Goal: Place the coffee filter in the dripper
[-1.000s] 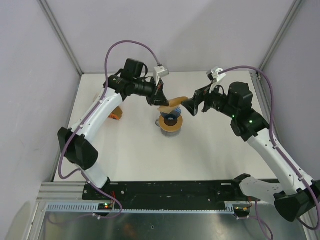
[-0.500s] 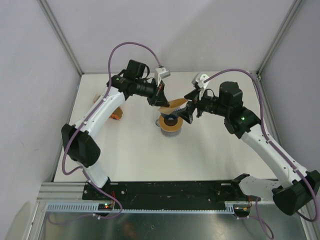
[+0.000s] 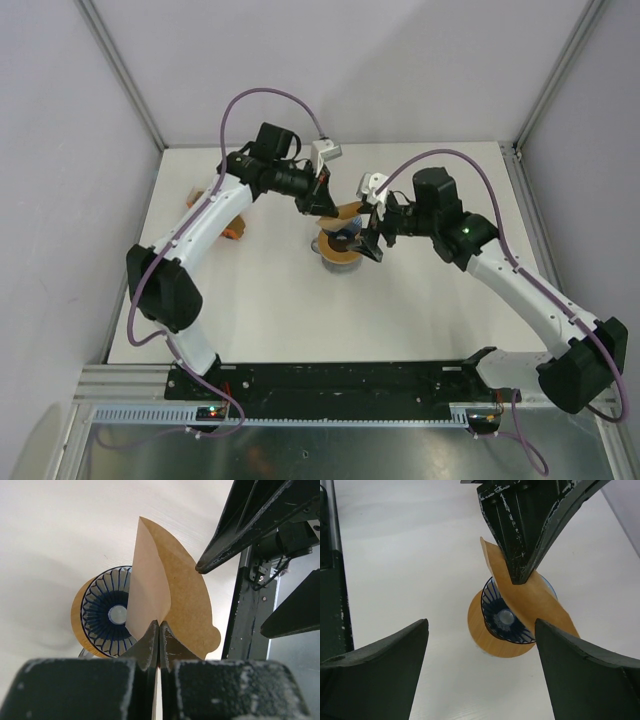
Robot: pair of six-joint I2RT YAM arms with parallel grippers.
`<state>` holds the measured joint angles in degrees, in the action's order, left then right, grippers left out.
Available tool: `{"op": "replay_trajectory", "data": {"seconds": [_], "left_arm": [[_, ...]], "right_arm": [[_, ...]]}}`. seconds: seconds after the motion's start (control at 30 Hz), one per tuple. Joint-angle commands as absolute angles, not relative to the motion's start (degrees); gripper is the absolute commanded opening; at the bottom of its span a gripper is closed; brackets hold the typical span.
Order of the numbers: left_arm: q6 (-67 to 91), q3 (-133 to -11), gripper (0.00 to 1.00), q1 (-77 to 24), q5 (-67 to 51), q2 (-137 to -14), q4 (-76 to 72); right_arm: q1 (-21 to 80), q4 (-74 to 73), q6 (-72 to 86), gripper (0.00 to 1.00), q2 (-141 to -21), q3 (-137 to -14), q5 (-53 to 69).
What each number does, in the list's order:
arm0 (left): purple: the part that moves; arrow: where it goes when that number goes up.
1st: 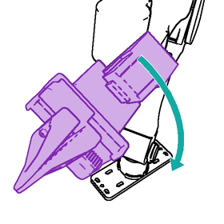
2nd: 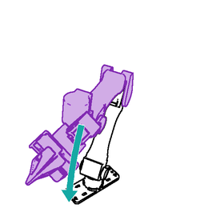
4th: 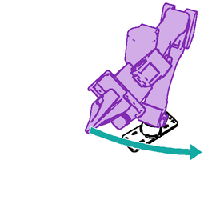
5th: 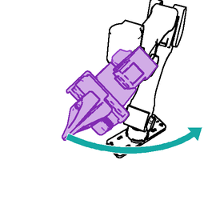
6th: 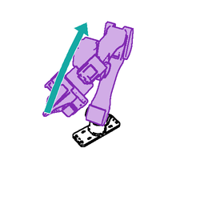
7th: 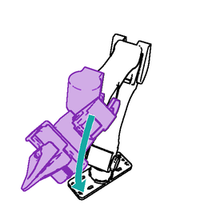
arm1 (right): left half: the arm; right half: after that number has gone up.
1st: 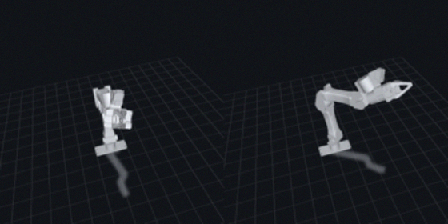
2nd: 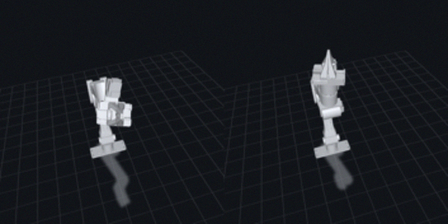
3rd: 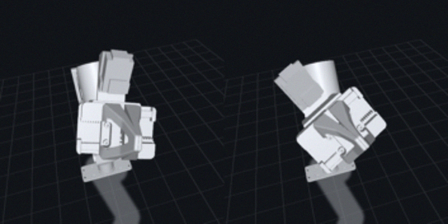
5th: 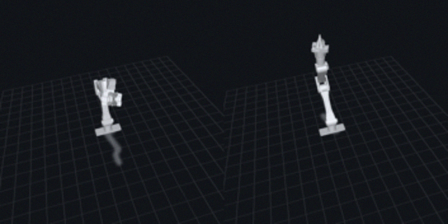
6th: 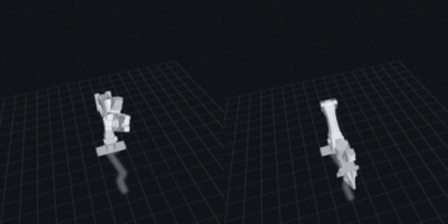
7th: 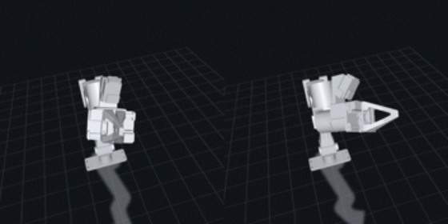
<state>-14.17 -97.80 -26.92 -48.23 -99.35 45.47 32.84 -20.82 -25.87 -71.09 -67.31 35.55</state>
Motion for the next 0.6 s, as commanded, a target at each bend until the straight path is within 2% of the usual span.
{"op": "replay_trajectory", "data": {"seconds": [0.0, 0.3, 0.37, 0.47, 0.57], "left_arm": [[-16.3, -96.8, 0.00, -26.6, -49.4, -98.5, 44.8], [-17.5, -96.2, 0.00, -26.6, -49.6, -97.7, 44.8], [-17.7, -96.2, 0.00, -26.6, -49.9, -97.5, 44.8], [-18.2, -96.1, 0.00, -26.6, -50.1, -97.4, 44.8], [-18.6, -95.8, 0.00, -26.6, -50.0, -97.4, 44.8]], "right_arm": [[34.0, -20.5, -32.2, 0.92, -71.7, -68.8, 33.7], [34.7, -20.4, -38.9, 0.91, -71.6, -68.8, 36.3], [34.9, -20.2, -39.5, 0.87, -72.2, -68.8, 37.0], [35.4, -19.7, -40.1, 0.72, -73.8, -68.8, 35.3], [35.4, -19.2, -40.7, 0.68, -74.8, -68.8, 33.6]]}}
